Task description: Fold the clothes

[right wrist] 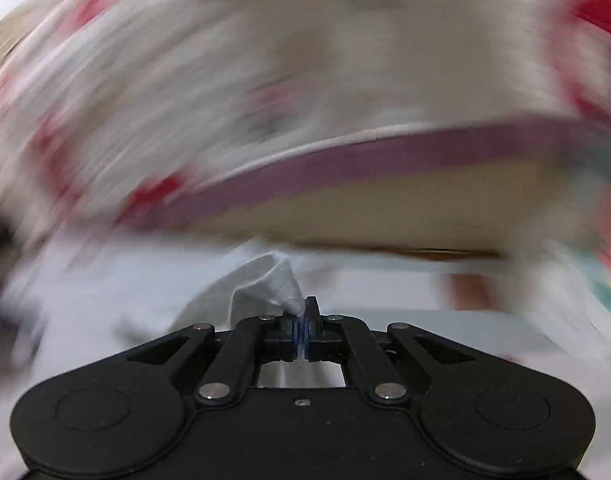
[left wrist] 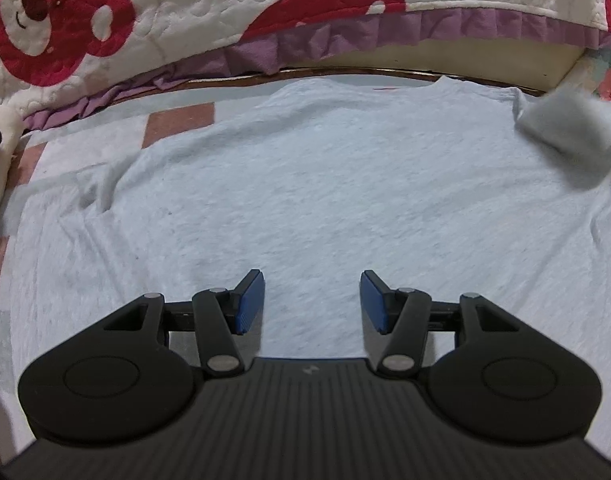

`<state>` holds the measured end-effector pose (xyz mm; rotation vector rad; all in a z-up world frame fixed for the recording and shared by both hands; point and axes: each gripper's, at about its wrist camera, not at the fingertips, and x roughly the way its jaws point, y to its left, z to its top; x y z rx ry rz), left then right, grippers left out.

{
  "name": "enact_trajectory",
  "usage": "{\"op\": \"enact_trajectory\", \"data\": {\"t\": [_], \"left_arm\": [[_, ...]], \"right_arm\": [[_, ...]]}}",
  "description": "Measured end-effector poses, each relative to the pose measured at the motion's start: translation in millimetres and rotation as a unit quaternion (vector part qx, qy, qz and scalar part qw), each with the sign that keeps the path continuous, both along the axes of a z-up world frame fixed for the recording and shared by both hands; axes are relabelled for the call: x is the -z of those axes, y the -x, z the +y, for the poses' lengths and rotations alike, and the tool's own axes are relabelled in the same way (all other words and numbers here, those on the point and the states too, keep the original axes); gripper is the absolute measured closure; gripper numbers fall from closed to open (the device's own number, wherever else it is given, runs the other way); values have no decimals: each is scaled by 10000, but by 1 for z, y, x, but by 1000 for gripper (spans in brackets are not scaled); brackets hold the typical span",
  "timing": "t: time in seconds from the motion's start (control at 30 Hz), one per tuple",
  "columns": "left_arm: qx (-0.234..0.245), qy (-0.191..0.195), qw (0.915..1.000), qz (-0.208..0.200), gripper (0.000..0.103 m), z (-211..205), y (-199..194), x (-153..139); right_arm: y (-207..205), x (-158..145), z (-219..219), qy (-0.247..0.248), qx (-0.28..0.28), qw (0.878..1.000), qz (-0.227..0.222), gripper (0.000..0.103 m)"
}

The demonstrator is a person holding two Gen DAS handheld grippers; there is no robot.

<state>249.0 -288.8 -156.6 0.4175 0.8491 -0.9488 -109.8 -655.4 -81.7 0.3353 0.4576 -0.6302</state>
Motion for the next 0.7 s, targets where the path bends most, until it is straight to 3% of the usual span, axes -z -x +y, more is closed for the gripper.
{"op": "enact_trajectory", "data": {"t": [0.1, 0.2, 0.23, 0.3, 0.43, 0.53, 0.6, 0.7], "left_arm": [[-20, -54, 10000, -24, 50, 4, -1, 2], [-17, -95, 9999, -69, 49, 3, 0, 3], [-16, -108, 9999, -84, 49, 3, 1, 3], [-14, -136, 9998, -114, 49, 3, 2, 4], [13, -144, 9998, -112, 49, 6, 1, 5], [62, -141, 9998, -95, 49, 8, 0, 4], [98, -176, 9997, -106, 49, 8, -1, 2], [46, -249, 9978, -617, 47, 10, -8, -8]], "right_arm": [[24, 23, -50, -693, 787, 9944, 144, 101], [30, 54, -70, -1391, 1224, 9821, 323, 101], [29, 60, -70, -1416, 1301, 9806, 384, 101], [29, 72, -67, -1383, 1426, 9788, 505, 101], [39, 73, -64, -1475, 1754, 9728, 342, 101], [46, 70, -67, -1063, 2191, 9664, 819, 90], [51, 68, -69, -764, 2482, 9587, 1159, 89], [58, 61, -70, -313, 2805, 9468, 1548, 82]]}}
